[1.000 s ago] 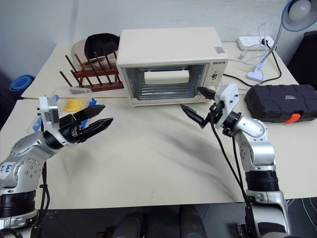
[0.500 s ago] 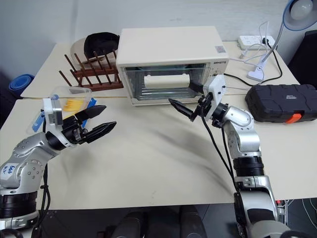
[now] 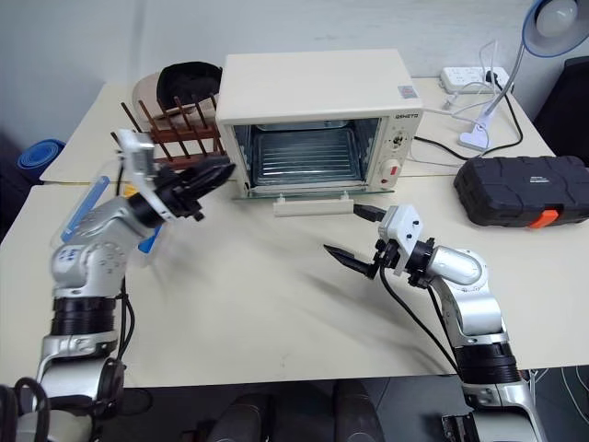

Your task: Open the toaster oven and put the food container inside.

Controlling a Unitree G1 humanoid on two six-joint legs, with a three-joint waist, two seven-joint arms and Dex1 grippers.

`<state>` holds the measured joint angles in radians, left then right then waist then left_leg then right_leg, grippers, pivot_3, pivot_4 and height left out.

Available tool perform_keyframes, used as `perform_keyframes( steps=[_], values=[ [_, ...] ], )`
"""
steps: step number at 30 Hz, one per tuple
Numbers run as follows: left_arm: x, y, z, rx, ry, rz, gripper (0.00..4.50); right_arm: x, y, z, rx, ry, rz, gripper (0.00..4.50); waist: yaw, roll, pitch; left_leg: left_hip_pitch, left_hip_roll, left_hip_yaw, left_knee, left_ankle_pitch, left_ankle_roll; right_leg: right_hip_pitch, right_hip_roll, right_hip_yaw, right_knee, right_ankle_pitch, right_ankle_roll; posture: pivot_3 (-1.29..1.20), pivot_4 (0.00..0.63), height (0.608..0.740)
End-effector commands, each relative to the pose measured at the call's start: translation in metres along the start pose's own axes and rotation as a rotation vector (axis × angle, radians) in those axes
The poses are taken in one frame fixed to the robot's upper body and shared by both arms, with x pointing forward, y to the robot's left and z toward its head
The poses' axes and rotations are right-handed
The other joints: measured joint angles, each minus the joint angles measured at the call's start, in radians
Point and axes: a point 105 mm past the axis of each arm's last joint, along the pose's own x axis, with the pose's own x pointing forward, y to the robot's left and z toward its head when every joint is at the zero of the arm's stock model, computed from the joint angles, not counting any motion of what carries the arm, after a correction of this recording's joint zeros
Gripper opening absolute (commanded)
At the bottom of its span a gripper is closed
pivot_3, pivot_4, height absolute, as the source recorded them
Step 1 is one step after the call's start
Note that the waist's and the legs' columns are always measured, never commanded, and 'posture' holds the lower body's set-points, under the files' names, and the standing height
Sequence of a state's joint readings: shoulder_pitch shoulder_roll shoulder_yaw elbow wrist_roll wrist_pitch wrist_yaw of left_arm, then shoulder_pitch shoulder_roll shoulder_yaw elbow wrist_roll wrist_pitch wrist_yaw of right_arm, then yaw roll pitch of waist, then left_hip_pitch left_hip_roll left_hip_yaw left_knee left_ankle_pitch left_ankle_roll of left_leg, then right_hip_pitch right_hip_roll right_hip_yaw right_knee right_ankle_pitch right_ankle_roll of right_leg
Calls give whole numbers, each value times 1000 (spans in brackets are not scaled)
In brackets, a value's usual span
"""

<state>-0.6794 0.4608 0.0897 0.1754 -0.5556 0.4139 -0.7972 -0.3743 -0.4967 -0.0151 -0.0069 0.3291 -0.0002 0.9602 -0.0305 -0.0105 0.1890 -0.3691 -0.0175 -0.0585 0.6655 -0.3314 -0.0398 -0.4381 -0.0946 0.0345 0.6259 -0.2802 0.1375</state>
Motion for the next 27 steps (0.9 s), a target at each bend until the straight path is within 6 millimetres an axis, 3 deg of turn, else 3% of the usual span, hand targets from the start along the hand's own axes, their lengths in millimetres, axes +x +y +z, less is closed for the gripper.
perform_keyframes(
  steps=[1, 9, 13, 14, 17, 20, 24, 27],
  values=[
    [17, -3, -16, 104, 95, -50, 10, -14, -2, 6, -59, 8, -39, 4500, 5, 0, 0, 0, 0, 0, 0, 0, 0, 0, 0, 0, 0, 0, 0, 0, 150, 740],
    [3, -17, -61, 256, 291, -88, 10, -110, 19, -17, -34, 209, -201, 4500, 29, 0, 0, 0, -1, 3, 0, -1, 2, 1, -1, 2, -3, 1, 1, 0, 150, 740],
    [-10, -26, -86, 257, 326, -60, 10, -137, 24, -3, -40, 193, -236, 4500, 28, -1, 0, 4, -1, 2, 1, 0, 3, 5, -1, 2, -6, 1, 1, 0, 150, 740],
    [-13, -30, -92, 241, 331, -60, 10, -138, 25, 2, -35, 181, -229, 4500, 27, -1, 0, 8, -1, 2, -1, 0, 3, 9, 0, 2, -6, 1, 1, 0, 150, 740],
    [-23, -34, -95, 220, 306, 0, 612, -130, 20, 15, -23, 127, -226, 4500, 23, -1, 0, 19, 0, 4, -2, -4, 10, 19, 0, 4, -7, 1, 1, 0, 150, 740],
    [-38, -47, -72, 191, 165, 5, 1457, -116, 17, 25, -33, 70, -195, 4500, 23, -1, 0, 27, 3, 2, -3, -6, 10, 28, 2, 3, -9, 0, 0, 0, 150, 740],
    [-98, -43, -30, 138, 29, 201, 2714, -92, 25, 37, -10, -25, -92, 4500, 24, -2, 1, 28, 6, -3, -3, -8, 9, 27, 2, 3, -9, -1, -1, 0, 150, 740],
    [-143, -41, -21, 128, 71, 358, 3558, -80, 30, 42, -6, -75, -30, 4500, 21, -2, 1, 27, 12, -4, -4, -10, 8, 26, 3, 3, -11, -2, -3, 0, 150, 740]
  ],
)
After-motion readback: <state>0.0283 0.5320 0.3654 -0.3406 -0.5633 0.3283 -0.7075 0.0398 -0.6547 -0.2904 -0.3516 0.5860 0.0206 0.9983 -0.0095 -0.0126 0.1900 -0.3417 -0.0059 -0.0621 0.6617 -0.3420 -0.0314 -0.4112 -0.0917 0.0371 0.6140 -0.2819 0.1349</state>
